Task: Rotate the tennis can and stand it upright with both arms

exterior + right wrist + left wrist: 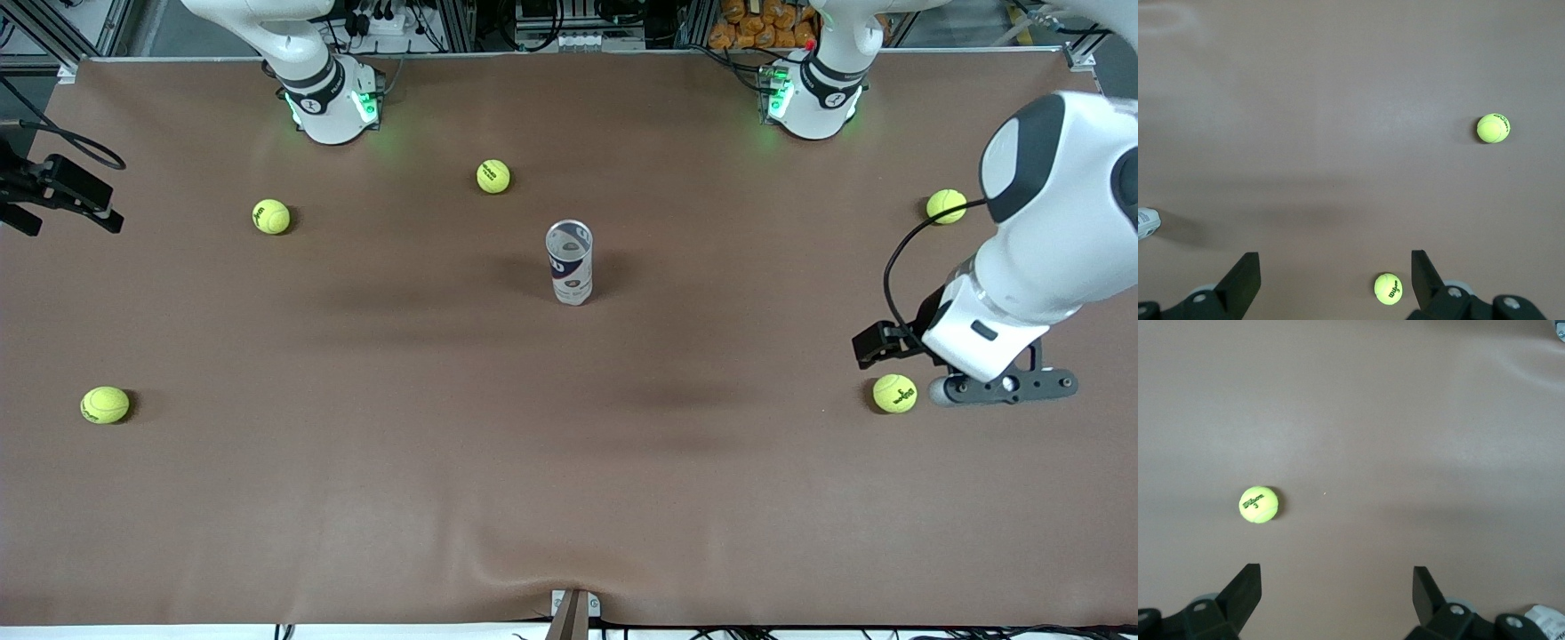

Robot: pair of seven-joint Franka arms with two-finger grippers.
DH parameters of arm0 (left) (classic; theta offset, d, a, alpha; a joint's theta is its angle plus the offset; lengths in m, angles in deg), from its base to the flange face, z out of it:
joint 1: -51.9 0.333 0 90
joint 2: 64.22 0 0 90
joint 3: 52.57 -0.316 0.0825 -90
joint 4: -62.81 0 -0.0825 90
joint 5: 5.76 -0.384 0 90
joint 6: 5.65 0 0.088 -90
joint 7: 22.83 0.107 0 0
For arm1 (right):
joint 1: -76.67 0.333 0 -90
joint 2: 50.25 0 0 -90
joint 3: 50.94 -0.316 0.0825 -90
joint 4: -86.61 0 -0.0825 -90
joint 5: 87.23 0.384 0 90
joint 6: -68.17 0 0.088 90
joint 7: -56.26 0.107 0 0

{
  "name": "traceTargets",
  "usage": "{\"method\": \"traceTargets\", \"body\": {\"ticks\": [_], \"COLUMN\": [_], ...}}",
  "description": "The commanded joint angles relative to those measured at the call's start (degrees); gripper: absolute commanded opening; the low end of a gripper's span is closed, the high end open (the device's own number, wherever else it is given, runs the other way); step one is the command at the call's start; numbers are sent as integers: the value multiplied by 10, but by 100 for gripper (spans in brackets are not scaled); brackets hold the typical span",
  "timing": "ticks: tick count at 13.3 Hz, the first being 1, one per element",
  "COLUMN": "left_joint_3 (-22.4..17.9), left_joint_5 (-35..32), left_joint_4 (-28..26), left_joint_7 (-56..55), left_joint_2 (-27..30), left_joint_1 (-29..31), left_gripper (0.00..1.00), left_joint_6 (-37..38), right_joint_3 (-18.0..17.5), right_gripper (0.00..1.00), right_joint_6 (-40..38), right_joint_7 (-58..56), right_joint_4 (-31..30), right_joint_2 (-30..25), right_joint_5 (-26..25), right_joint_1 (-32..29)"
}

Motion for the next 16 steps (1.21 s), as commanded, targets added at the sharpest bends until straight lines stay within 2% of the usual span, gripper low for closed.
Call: {"method": "traceTargets", "body": {"ticks": [1, 2, 6, 8, 10, 13, 16], "left_joint_3": [-35, -55, -70, -86, -111, -121, -128], "left_joint_5": [21, 40, 54, 54, 51, 42, 37], "left_joint_4": [-39, -63, -213, -224, -204, -122, -88], "left_joint_7": [12, 24, 38, 47, 91, 105, 121], "left_joint_2": [80, 114, 278, 309, 301, 233, 203], "left_joint_1": [-15, -22, -22, -22, -26, -31, -38], "left_gripper": [100, 100, 100, 100, 100, 100, 100], "left_joint_6": [46, 62, 75, 91, 89, 88, 88], "right_joint_3": [3, 3, 3, 3, 3, 2, 3], "right_gripper": [100, 100, 100, 100, 100, 100, 100], "right_joint_6": [1, 2, 1, 1, 1, 0, 0], "right_joint_7": [7, 7, 7, 7, 7, 7, 7], "right_joint_4": [-15, -15, -15, -15, -15, -15, -15], "right_joint_2": [-17, -17, -17, -18, -17, -18, -17], "right_joint_5": [9, 9, 9, 9, 9, 9, 9], "right_joint_1": [5, 5, 5, 4, 5, 5, 4]}}
